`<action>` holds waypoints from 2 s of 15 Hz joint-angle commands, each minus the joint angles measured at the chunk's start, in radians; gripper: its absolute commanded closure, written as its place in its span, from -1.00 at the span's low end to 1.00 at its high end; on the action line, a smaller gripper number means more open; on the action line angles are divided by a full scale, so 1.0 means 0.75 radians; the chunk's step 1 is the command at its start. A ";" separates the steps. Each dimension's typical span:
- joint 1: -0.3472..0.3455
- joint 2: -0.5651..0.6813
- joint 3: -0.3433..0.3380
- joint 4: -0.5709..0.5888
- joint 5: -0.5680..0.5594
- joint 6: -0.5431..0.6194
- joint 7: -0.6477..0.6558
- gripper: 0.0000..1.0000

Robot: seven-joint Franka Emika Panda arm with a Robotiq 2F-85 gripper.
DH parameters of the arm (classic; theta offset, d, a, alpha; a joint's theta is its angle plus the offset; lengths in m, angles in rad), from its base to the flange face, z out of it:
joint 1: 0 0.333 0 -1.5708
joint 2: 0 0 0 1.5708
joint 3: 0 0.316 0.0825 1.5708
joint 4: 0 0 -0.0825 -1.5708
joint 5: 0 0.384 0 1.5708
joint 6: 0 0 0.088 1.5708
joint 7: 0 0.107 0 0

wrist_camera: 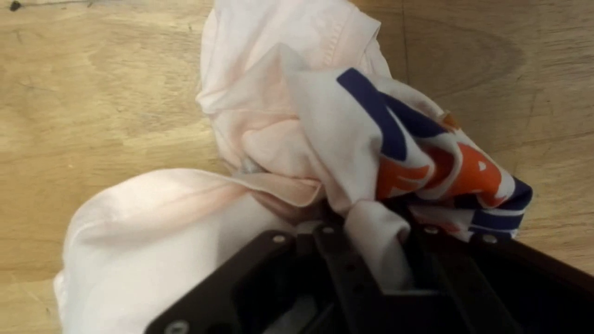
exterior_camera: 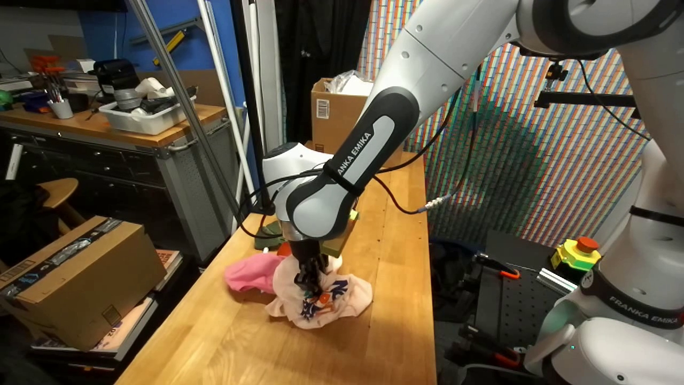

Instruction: Separate the objects on the table.

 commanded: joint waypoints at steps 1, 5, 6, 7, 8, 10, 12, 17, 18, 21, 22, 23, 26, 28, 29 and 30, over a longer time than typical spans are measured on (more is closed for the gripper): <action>0.012 0.008 -0.026 0.030 -0.003 -0.032 0.029 0.94; 0.006 -0.028 -0.042 0.016 -0.013 -0.057 0.026 0.92; 0.005 -0.053 -0.049 0.004 -0.019 -0.060 0.026 0.92; 0.003 -0.065 -0.055 0.001 -0.021 -0.063 0.025 0.92; -0.001 -0.093 -0.063 -0.010 -0.023 -0.068 0.027 0.92; -0.013 -0.158 -0.079 -0.032 -0.028 -0.092 0.022 0.92; -0.032 -0.236 -0.089 -0.054 -0.025 -0.110 0.009 0.92; -0.052 -0.446 -0.142 -0.098 -0.063 -0.084 0.067 0.92; -0.060 -0.488 -0.154 -0.112 -0.077 -0.073 0.082 0.92; -0.080 -0.589 -0.175 -0.122 -0.110 -0.087 0.125 0.93; -0.089 -0.628 -0.182 -0.121 -0.121 -0.106 0.139 0.93; -0.096 -0.644 -0.187 -0.119 -0.136 -0.109 0.153 0.93; -0.116 -0.717 -0.206 -0.098 -0.202 -0.151 0.219 0.93; -0.132 -0.745 -0.212 -0.074 -0.246 -0.194 0.250 0.93; -0.140 -0.752 -0.215 -0.057 -0.274 -0.226 0.265 0.93; -0.151 -0.754 -0.218 -0.034 -0.292 -0.262 0.270 0.93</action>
